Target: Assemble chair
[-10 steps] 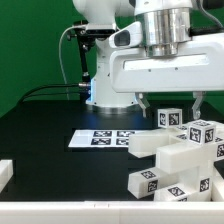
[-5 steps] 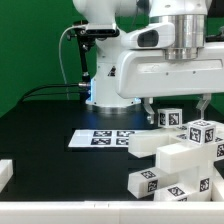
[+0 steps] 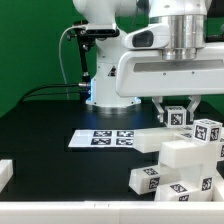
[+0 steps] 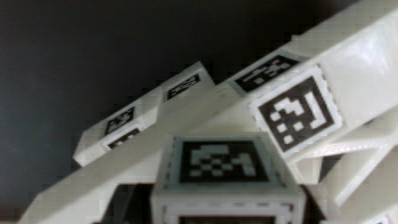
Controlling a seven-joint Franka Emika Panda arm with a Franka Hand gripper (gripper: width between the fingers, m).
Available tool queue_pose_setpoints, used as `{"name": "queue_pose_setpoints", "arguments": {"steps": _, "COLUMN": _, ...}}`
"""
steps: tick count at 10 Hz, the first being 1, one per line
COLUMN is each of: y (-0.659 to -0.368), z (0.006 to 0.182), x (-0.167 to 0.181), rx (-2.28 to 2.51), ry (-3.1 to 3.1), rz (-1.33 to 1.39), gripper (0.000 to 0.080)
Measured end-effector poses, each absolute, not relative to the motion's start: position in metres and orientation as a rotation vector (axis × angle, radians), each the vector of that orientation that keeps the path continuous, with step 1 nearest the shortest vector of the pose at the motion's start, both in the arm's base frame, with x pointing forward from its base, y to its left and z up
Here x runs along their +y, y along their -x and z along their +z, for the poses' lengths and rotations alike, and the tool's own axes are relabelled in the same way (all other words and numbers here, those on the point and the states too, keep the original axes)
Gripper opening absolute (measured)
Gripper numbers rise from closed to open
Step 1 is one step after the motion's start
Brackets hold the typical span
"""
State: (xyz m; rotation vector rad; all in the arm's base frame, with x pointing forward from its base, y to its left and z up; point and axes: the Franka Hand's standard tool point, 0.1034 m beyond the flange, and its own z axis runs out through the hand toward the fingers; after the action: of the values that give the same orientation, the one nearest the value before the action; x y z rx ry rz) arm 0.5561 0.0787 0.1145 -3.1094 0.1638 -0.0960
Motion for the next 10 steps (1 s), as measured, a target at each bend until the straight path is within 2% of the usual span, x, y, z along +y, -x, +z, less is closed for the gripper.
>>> {"name": "queue_pose_setpoints", "arguments": {"steps": 10, "y": -0.5586, "z": 0.1116, "x": 0.0712, "rx": 1.478, "ry": 2.674, "rz": -0.097, "gripper": 0.0265}}
